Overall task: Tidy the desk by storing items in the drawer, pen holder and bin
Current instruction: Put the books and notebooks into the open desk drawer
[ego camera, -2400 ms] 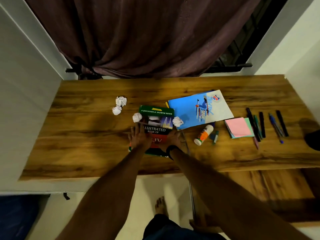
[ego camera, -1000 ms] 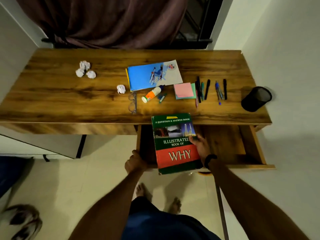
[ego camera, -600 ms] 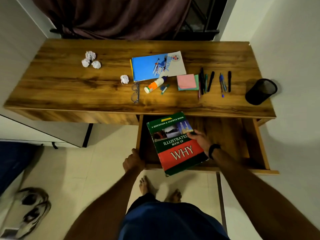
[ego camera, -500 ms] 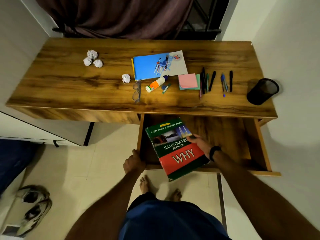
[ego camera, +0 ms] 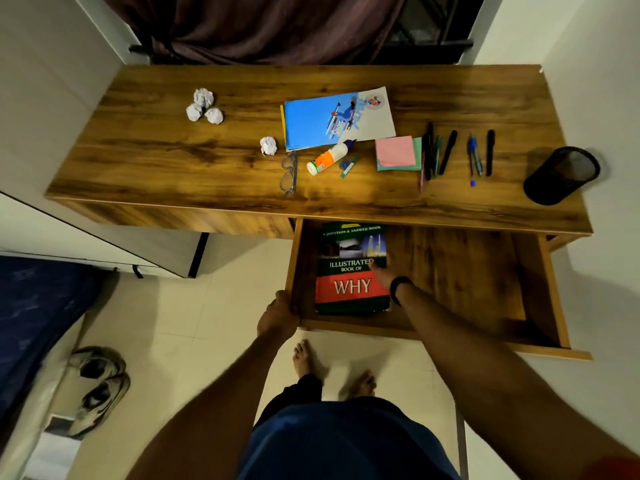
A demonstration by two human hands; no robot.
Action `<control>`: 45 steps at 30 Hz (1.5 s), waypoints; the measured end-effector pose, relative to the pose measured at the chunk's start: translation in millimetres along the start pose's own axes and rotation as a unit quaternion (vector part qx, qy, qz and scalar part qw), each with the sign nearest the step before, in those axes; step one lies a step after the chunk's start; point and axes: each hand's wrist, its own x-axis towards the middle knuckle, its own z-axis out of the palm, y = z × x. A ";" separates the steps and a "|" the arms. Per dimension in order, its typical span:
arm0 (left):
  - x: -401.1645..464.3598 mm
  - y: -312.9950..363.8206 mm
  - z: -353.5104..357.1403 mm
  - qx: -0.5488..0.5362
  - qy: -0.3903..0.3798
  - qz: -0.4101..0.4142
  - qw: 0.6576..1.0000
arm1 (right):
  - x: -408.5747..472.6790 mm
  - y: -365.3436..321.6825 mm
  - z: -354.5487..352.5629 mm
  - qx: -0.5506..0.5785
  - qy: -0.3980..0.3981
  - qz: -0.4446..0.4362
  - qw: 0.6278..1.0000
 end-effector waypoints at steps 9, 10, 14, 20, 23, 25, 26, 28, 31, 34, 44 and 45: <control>24.7 4.5 -25.6 -0.001 0.081 0.080 0.994 | 7.4 13.2 41.4 -0.421 0.019 -0.021 0.907; 32.8 9.2 -32.8 -0.004 0.099 0.093 0.991 | 4.6 0.1 37.7 -0.428 -0.005 -0.022 0.904; 72.3 40.6 -68.1 -0.015 0.167 0.187 0.968 | 21.6 -58.8 29.0 -0.477 -0.043 -0.069 0.875; 150.7 106.8 -133.4 -0.042 0.221 0.254 0.941 | 40.0 -175.0 26.5 -0.290 0.066 -0.193 0.935; 190.7 135.2 -166.8 -0.040 0.228 0.289 0.929 | 60.5 -217.3 25.2 -0.257 0.100 -0.194 0.941; 221.8 152.4 -188.1 -0.053 0.230 0.282 0.930 | 80.0 -242.1 21.9 -0.267 0.141 -0.189 0.934; 234.6 160.2 -196.1 -0.062 0.221 0.273 0.934 | 88.6 -252.4 18.6 -0.263 0.159 -0.187 0.933; 269.0 175.7 -210.6 -0.026 0.180 0.240 0.954 | 112.6 -275.3 11.5 -0.236 0.194 -0.182 0.935; 311.7 187.8 -222.7 0.104 0.092 0.168 0.976 | 149.3 -305.1 0.3 -0.238 0.232 -0.136 0.933; 336.7 193.3 -224.9 0.146 0.050 0.151 0.976 | 182.7 -321.1 -12.9 -0.271 0.248 -0.042 0.929; 374.0 193.7 -235.5 0.016 0.073 0.147 0.986 | 250.9 -302.9 -45.0 -0.090 0.212 0.021 0.973; 380.2 192.5 -236.5 0.015 0.078 0.144 0.986 | 239.5 -306.8 -40.6 -0.060 0.220 0.010 0.974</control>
